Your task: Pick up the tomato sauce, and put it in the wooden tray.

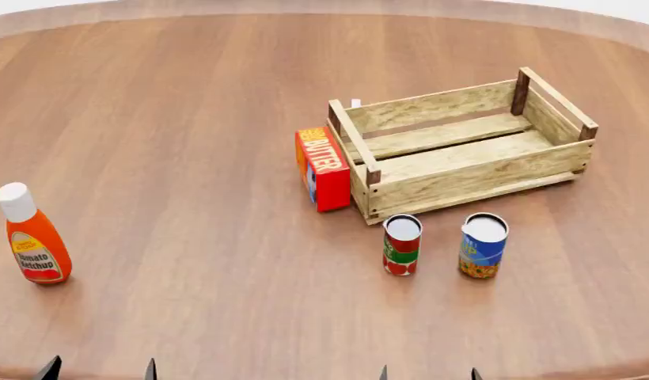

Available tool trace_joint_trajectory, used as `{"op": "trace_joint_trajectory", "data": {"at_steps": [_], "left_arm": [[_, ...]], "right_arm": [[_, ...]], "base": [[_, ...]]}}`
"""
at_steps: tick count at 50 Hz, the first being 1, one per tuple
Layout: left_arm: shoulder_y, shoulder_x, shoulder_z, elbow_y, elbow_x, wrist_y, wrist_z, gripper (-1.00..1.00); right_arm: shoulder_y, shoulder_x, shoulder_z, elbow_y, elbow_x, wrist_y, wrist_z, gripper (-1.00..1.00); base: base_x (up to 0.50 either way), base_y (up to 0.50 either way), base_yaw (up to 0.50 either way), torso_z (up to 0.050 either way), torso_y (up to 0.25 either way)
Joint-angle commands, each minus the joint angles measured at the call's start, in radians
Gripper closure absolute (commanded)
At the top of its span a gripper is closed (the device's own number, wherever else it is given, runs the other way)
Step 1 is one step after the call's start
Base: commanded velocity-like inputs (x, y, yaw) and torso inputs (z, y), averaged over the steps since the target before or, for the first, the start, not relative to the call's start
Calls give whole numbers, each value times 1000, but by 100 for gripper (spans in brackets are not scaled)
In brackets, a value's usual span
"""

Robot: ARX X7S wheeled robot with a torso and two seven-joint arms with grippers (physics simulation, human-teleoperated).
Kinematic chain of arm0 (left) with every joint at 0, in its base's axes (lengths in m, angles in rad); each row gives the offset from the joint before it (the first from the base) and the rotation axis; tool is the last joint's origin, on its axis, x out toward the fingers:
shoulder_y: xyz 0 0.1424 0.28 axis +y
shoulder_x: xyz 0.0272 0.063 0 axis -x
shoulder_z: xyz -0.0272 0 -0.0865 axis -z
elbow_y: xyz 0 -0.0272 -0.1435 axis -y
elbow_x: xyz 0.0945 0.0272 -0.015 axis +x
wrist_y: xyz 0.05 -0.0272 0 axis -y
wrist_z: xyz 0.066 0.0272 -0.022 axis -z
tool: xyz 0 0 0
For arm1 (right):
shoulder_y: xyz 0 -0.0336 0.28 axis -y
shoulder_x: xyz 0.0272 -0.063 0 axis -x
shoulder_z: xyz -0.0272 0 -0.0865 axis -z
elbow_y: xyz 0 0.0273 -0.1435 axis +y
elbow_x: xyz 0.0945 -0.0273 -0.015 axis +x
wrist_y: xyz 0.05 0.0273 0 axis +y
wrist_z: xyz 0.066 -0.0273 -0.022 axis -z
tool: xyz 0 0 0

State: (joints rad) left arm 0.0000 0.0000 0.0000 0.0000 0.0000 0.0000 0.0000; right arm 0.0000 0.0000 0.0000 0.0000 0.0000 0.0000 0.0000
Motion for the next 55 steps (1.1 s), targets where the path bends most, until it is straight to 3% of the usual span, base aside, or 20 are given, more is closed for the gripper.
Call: {"op": "trace_joint_trajectory", "data": {"at_steps": [1,32,38,45,55], "left_arm": [[-1,-31,35,-4,-31,4,-35,-100],[-3,-82,97,3,-78,3,-89,-100],[-14,-84,113,-2,-16,-32,-153,-100],[-11,-90,105,1,-79,-18,-131,-100],[-15,-103,129,-8,-68,-14,-150,-100]], "right_arm": [[-3,31,-37,-14,31,10,37,-100],[2,83,-115,-5,43,3,109,-100],[5,89,-122,-1,50,2,116,-100],[5,98,-130,-3,64,3,122,-100],[11,108,-143,4,76,3,130,-100]], "base": [[0,0,0,0,0],[0,0,0,0,0],[0,0,0,0,0],[0,0,0,0,0],[329,0,0,0,0]]}}
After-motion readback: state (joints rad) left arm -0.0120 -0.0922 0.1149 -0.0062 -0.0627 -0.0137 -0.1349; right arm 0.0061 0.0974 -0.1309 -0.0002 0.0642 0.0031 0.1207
